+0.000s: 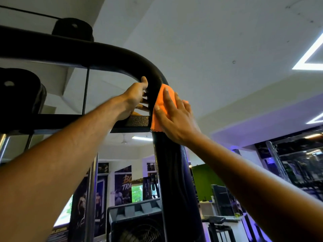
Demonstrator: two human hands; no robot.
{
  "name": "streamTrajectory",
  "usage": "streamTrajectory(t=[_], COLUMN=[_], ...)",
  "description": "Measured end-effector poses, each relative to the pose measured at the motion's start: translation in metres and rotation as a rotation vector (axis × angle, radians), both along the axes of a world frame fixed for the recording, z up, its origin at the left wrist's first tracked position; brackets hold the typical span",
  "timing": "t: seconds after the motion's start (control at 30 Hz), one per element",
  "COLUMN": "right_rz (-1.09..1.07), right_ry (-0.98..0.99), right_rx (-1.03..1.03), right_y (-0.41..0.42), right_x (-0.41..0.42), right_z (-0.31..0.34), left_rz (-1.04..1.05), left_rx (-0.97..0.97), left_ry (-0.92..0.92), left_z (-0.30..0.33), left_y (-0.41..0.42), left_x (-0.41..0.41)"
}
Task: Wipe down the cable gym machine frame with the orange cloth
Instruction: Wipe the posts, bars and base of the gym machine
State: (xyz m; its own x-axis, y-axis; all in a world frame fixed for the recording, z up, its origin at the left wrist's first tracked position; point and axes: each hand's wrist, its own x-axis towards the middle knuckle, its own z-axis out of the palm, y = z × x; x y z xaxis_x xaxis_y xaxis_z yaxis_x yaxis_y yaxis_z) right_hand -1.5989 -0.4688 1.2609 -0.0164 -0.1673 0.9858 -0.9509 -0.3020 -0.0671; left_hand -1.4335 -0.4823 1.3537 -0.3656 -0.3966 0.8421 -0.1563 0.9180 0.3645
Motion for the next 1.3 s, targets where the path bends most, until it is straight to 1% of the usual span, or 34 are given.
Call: streamTrajectory(t=[0.07, 0.13, 0.23, 0.3, 0.4, 0.47, 0.57, 0.63, 0.77, 0.83, 0.9, 1.0, 1.07, 1.13, 1.23, 1.3], right_rz=[-0.065, -0.07, -0.143, -0.168, -0.047, 0.02, 0.016, 0.0, 0.04, 0.026, -0.009, -0.031, -0.025, 0.007, 0.056, 0.062], right_ry=[0.029, 0.013, 0.047, 0.075, 0.042, 0.043, 0.065, 0.045, -0.08, -0.094, -0.076, -0.046, -0.031, -0.049, -0.119, -0.132], right_rx=[-0.035, -0.033, -0.075, -0.075, -0.04, -0.061, -0.082, -0.069, -0.028, -0.047, -0.078, -0.083, -0.058, -0.04, -0.036, -0.046], right_y=[0.002, 0.0, -0.003, -0.005, -0.002, 0.005, 0.005, 0.0, -0.002, -0.004, -0.005, -0.004, -0.002, 0.0, 0.001, -0.001], right_x=[-0.001, -0.003, 0.0, 0.006, 0.018, 0.025, 0.024, 0.017, 0.023, 0.03, 0.035, 0.033, 0.027, 0.023, 0.026, 0.03], right_z=[-0.024, -0.034, -0.012, 0.013, 0.031, 0.017, -0.024, -0.031, 0.027, 0.042, 0.024, -0.041, -0.062, -0.045, 0.001, 0.004], left_rz=[-0.006, -0.007, -0.023, -0.043, -0.088, -0.107, -0.112, -0.11, -0.132, -0.151, -0.153, -0.155, -0.156, -0.15, -0.153, -0.145], left_rx=[0.006, 0.002, 0.016, 0.076, 0.172, 0.196, 0.183, 0.182, 0.22, 0.222, 0.217, 0.183, 0.177, 0.18, 0.168, 0.147], left_ry=[-0.008, -0.018, -0.008, 0.003, -0.002, -0.006, -0.015, -0.025, -0.016, -0.01, -0.017, -0.026, -0.022, -0.023, -0.021, -0.04], left_z=[-0.001, -0.002, 0.0, 0.002, 0.005, 0.005, 0.002, 0.001, 0.005, 0.007, 0.007, 0.003, 0.002, 0.002, 0.003, 0.004], left_y=[0.0, 0.0, -0.001, -0.002, -0.006, -0.009, -0.007, -0.004, -0.005, -0.008, -0.011, -0.009, -0.006, -0.005, -0.007, -0.009], left_x=[0.003, 0.004, 0.006, 0.01, 0.018, 0.021, 0.024, 0.024, 0.025, 0.024, 0.023, 0.023, 0.024, 0.024, 0.023, 0.024])
